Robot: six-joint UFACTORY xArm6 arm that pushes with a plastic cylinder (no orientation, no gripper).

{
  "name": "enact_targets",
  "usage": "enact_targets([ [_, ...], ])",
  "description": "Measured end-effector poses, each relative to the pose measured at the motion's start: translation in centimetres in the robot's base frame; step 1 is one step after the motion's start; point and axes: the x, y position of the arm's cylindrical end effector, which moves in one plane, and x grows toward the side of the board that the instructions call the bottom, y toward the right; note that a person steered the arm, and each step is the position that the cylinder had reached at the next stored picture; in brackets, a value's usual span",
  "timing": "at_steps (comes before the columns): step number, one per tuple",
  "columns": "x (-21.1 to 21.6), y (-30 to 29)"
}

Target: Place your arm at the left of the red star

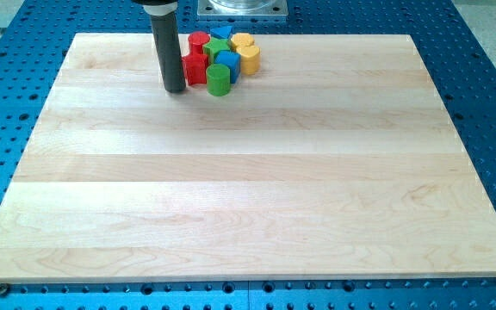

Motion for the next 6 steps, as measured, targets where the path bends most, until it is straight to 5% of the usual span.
enact_targets([
  [6, -1.5, -3.0],
])
